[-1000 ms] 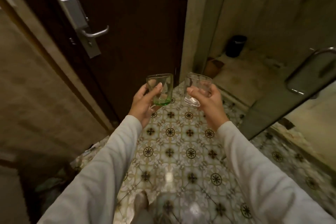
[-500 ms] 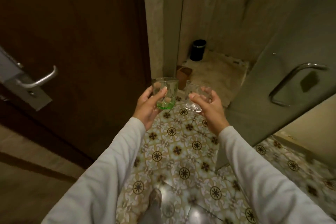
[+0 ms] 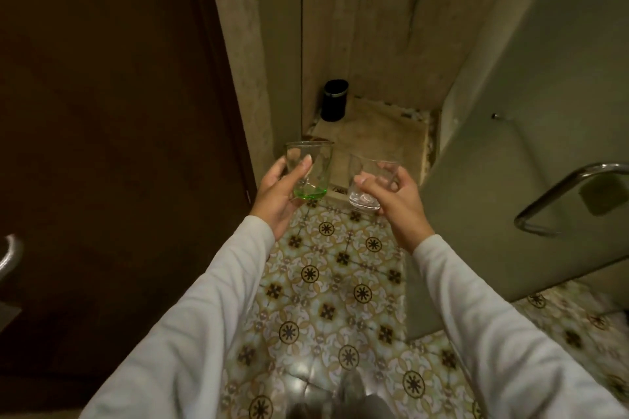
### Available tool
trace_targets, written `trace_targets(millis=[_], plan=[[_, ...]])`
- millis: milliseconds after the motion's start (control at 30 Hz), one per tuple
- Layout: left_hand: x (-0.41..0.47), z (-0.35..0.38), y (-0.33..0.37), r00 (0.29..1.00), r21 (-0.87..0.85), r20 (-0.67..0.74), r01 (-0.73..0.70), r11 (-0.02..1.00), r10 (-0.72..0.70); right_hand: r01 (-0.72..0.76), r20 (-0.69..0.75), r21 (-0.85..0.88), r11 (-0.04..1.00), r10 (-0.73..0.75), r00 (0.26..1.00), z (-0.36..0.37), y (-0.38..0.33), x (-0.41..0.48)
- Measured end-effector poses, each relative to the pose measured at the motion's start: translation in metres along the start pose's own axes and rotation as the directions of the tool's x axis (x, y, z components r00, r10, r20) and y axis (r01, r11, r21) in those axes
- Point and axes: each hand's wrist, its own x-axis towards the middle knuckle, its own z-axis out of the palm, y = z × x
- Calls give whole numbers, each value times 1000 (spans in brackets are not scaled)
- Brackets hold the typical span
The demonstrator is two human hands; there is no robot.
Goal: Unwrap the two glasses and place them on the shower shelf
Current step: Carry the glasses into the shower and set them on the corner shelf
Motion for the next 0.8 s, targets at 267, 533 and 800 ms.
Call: trace_targets(millis=[267, 533, 800], plan=[[110, 38, -2, 1000, 10, 3, 28, 1000, -28, 8, -49, -47, 999, -11, 999, -30, -8, 104], [232, 92, 3, 999, 11, -35, 25, 1000, -24, 2, -64, -18, 1000, -3, 998, -70, -23, 228], [332, 131, 6, 999, -7, -18, 37, 999, -37, -29, -79, 31, 999, 31, 996, -92, -27, 330]])
